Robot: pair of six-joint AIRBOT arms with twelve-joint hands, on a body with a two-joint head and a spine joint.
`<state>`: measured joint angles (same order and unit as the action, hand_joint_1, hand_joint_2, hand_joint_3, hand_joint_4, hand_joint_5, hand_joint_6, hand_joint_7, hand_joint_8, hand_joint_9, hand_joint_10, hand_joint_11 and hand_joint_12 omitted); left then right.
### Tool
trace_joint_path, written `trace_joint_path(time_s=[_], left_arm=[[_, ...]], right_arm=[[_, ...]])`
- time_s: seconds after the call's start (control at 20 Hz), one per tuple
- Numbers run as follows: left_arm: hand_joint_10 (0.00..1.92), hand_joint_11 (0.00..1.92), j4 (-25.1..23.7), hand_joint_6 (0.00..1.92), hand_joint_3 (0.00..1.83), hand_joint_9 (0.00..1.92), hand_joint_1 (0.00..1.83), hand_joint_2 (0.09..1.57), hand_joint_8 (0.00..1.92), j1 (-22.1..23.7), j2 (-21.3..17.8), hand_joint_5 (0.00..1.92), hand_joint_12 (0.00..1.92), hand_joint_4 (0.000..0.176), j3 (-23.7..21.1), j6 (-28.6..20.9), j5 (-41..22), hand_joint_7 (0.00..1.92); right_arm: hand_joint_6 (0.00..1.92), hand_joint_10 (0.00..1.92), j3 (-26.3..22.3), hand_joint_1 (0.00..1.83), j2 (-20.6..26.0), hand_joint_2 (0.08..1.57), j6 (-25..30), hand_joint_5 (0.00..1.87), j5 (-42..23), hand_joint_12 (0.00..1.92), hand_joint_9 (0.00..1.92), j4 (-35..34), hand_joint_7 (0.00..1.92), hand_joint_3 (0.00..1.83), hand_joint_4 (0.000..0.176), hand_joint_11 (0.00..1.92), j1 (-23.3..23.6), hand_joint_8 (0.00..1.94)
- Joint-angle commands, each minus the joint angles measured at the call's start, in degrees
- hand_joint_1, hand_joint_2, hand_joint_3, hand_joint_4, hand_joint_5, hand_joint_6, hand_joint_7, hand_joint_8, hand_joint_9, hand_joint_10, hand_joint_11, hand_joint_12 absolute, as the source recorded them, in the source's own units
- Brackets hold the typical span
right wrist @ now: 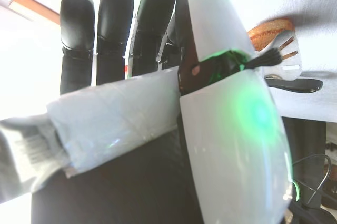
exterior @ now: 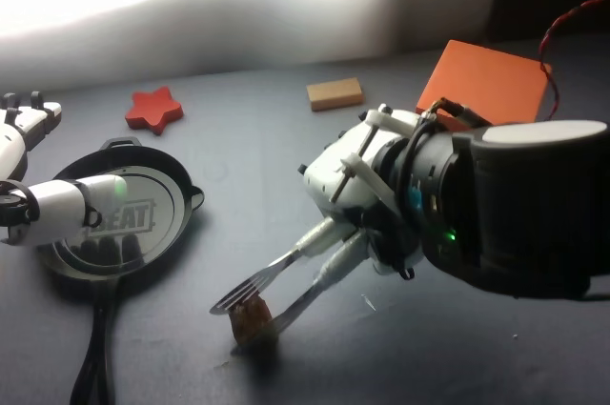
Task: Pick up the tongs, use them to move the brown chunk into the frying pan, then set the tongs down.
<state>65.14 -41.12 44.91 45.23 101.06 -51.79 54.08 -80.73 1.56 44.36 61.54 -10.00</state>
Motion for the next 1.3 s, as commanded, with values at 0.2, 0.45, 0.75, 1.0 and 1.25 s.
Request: trace_joint_path(time_s=[0.2,0.45,0.75,1.0,1.25], left_arm=[[0.0,0.0,-2.7,0.0,0.0,0.17,0.0,1.16,0.0,0.1,-0.2,0.09,0.54,0.0,0.5,0.1,-5.2,0.16],[0.0,0.0,-2.7,0.0,0.0,0.18,0.0,1.17,0.0,0.0,-0.3,0.1,0.56,0.0,1.1,-0.2,-5.2,0.17],[0.0,0.0,-2.7,0.01,0.0,0.18,0.0,1.16,0.0,-2.0,-0.4,0.11,0.55,0.0,3.9,-3.6,-5.2,0.17],[0.0,0.0,-2.7,0.0,0.0,0.16,0.0,1.17,0.0,-2.4,-0.4,0.11,0.54,0.0,7.3,-4.3,-4.7,0.16],[0.01,0.0,-2.8,0.0,0.0,0.19,0.0,1.17,0.0,-2.9,-0.5,0.11,0.57,0.0,8.9,-4.7,-4.6,0.18]], right_arm=[[1.02,1.23,1.1,1.38,0.3,1.09,-0.2,0.95,-2.6,1.6,0.93,3.7,1.11,0.0,0.0,0.64,2.1,0.7],[1.04,1.22,4.6,1.38,-1.2,1.09,-0.2,0.94,-5.9,1.58,0.93,3.8,1.11,0.0,0.0,0.64,4.1,0.7],[1.07,1.26,14.5,1.38,-7.1,1.11,-0.3,0.91,-9.7,1.59,0.91,3.7,1.09,0.0,0.0,0.63,6.5,0.76],[1.06,1.23,23.1,1.38,-12.6,1.1,-0.1,0.93,-13.7,1.58,0.93,3.7,1.12,0.0,0.0,0.64,5.9,0.68],[1.02,1.24,27.3,1.38,-15.6,1.1,1.3,0.95,-14.9,1.58,0.92,3.7,1.09,0.0,0.0,0.63,5.3,0.74]])
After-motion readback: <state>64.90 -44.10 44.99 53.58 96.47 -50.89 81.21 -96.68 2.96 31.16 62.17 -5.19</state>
